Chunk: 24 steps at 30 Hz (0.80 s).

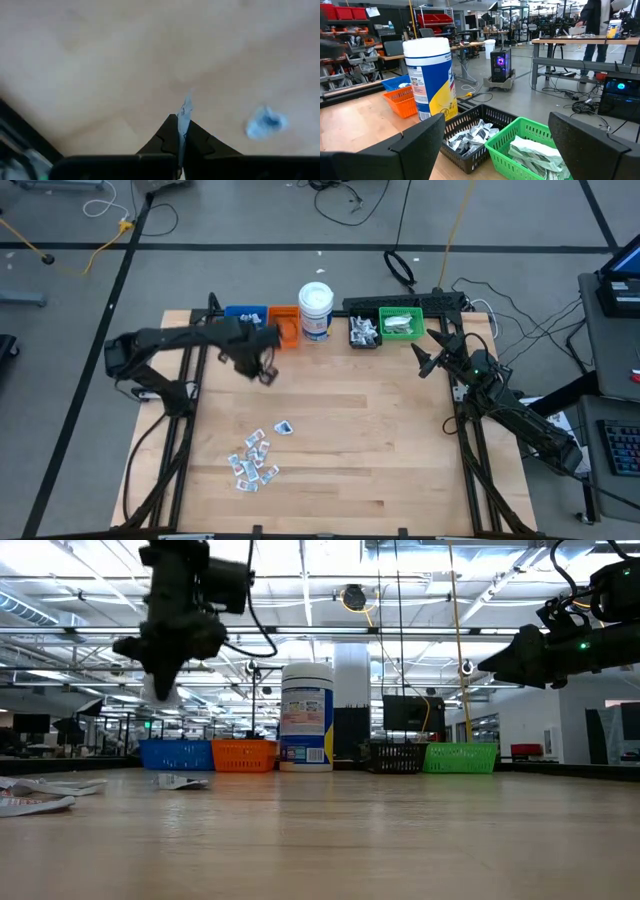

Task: Pick & Place First Aid Supplies
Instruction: Put the alcohol pad into the blue bin

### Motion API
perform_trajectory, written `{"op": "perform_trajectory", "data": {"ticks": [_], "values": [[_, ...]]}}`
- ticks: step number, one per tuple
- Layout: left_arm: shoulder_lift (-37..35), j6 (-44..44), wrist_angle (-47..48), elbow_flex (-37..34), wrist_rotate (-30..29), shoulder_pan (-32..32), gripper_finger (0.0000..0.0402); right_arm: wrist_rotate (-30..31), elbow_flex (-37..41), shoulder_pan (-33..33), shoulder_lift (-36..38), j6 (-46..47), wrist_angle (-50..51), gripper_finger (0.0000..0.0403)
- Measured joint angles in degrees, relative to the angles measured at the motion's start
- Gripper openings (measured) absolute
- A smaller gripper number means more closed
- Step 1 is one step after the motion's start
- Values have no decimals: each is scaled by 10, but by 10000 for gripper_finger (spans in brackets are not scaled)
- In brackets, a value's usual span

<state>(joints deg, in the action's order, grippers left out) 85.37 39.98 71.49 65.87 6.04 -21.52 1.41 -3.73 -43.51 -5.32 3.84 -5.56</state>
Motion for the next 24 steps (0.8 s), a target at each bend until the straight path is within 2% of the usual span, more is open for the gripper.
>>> {"op": "perform_trajectory", "data": {"ticks": [7,11,15,24], "values": [[5,-109,5,0,-43,-199,2,0,0,0,0,0,0,352],[20,-147,5,0,-65,-279,2,0,0,0,0,0,0,352],[51,-172,6,19,-68,-324,2,0,0,0,0,0,0,352],[197,-240,27,191,-93,-366,1,0,0,0,0,0,0,352]]}}
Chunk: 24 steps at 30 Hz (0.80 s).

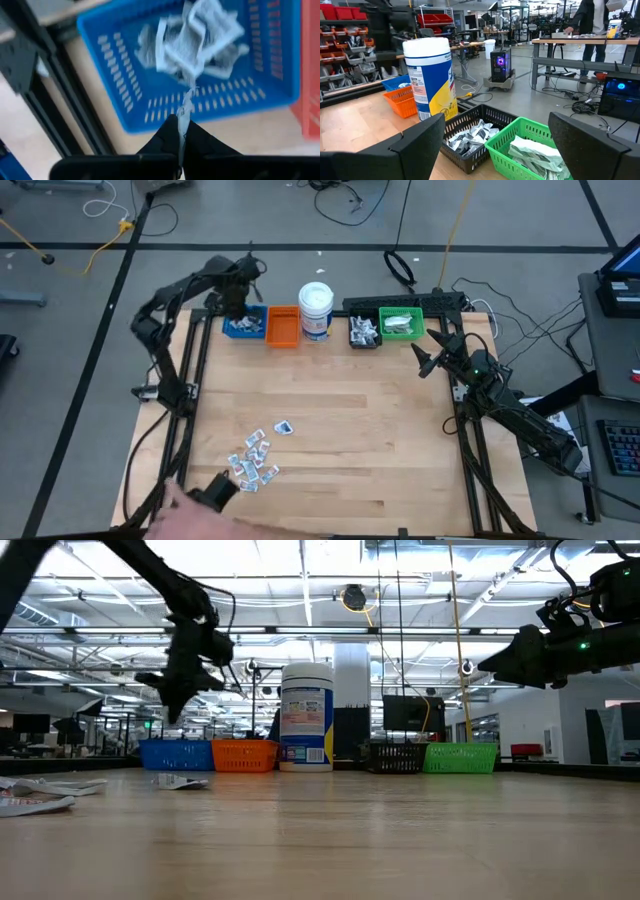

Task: Pick & Place First Aid Supplies
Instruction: Put the alcohol pad into the blue bin

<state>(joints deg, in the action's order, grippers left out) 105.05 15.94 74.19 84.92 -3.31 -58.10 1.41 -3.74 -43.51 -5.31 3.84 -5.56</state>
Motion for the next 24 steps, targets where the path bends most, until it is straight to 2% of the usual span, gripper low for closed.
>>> {"op": "perform_trajectory", "data": {"ticks": [6,10,14,19,24], "values": [[69,-19,21,51,17,-8,12,0,0,0,0,0,0,352],[79,-8,22,53,-24,-3,40,0,0,0,0,0,0,352],[78,-9,22,53,-42,-3,90,0,0,0,0,0,0,352],[70,-3,50,53,-42,-3,175,0,0,0,0,0,0,352],[33,29,71,53,-39,37,235,0,0,0,0,0,0,352]]}}
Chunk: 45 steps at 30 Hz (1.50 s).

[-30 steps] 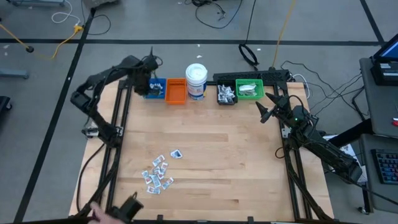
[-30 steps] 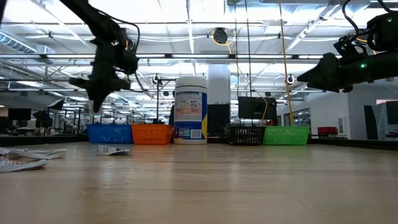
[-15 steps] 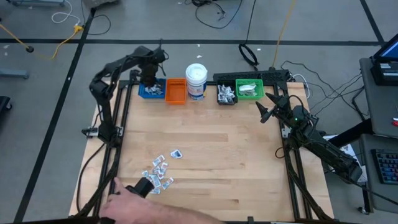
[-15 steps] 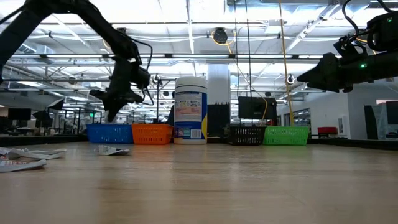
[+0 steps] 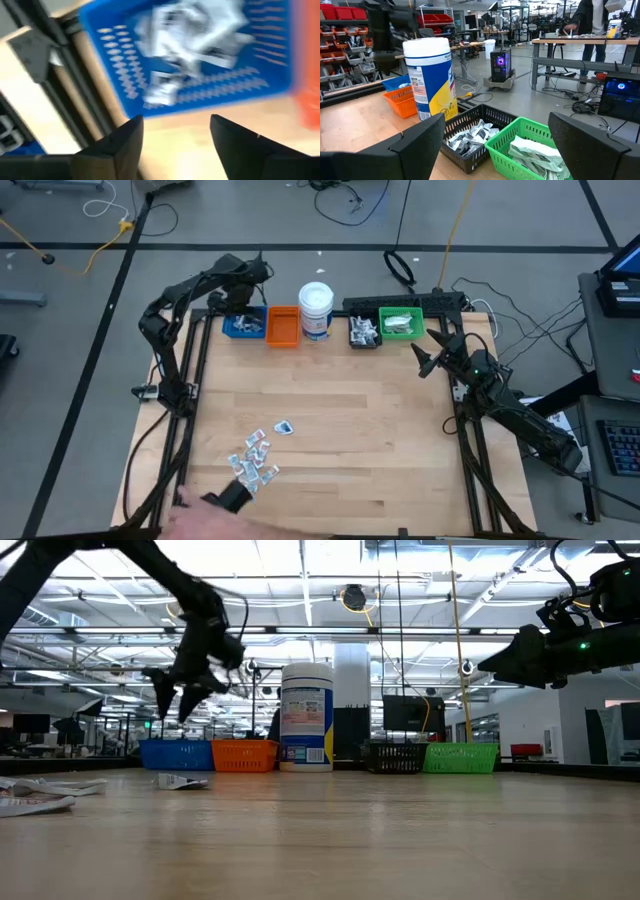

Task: Pick & Place First Aid Supplies
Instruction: Put the alcohol pad into the blue bin

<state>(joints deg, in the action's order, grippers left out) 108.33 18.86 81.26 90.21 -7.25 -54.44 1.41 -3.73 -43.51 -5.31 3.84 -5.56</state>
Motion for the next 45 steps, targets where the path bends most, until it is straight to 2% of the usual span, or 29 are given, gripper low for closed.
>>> {"op": "perform_trajectory", "data": {"ticks": [9,16,22,35,45], "values": [[-42,136,22,-29,12,124,274,0,0,0,0,0,0,352],[-67,246,10,-107,16,217,278,0,0,0,0,0,0,352],[-68,316,-11,-151,61,315,278,0,0,0,0,0,0,352],[-68,459,-107,-155,123,488,274,0,0,0,0,0,0,352],[-61,518,-156,-155,154,560,273,0,0,0,0,0,0,352]]}}
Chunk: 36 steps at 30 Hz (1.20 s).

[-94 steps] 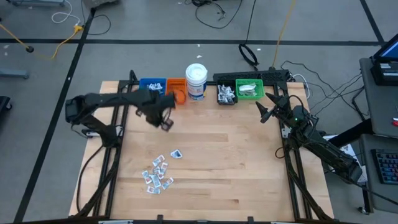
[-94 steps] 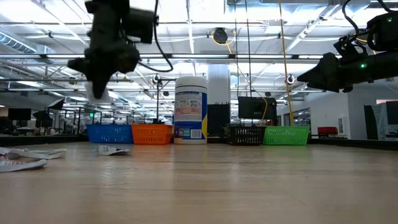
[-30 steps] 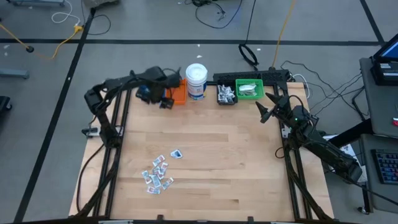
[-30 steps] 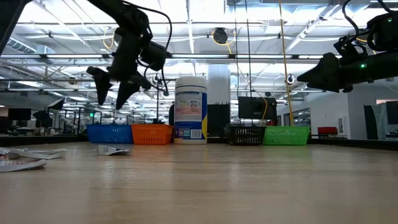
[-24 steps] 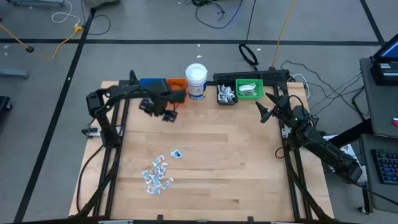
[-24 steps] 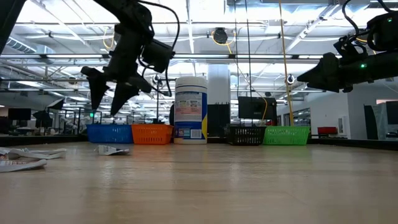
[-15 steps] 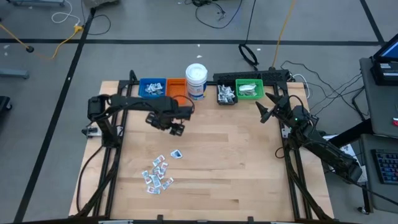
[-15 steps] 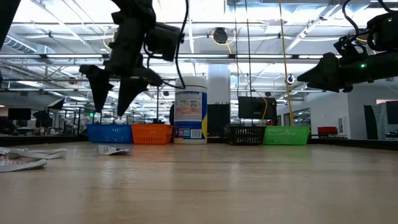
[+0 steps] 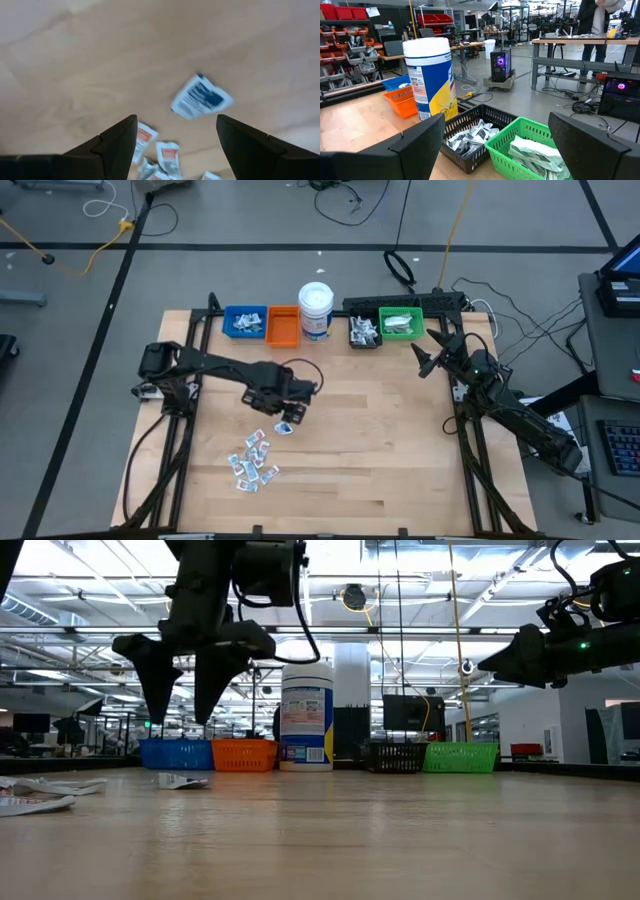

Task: Pick & Place First Aid Supplies
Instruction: Put the alcohol pad into the blue bin

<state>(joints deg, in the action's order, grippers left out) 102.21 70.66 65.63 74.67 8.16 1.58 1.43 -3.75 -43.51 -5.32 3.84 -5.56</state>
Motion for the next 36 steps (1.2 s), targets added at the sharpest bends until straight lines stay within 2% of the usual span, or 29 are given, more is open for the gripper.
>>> {"op": "perform_trajectory", "data": {"ticks": [4,10,18,24,28,36], "values": [[7,-46,-24,1,3,20,273,0,0,0,0,0,0,352],[40,-259,-41,1,-6,43,273,0,0,0,0,0,0,352],[91,-476,-62,1,-17,57,273,0,0,0,0,0,1,352],[107,-565,-70,1,-22,69,265,0,0,0,0,0,1,352],[108,-595,-73,1,-35,71,213,0,0,0,0,0,1,352],[108,-577,-85,1,-52,71,45,0,0,0,0,0,2,352]]}}
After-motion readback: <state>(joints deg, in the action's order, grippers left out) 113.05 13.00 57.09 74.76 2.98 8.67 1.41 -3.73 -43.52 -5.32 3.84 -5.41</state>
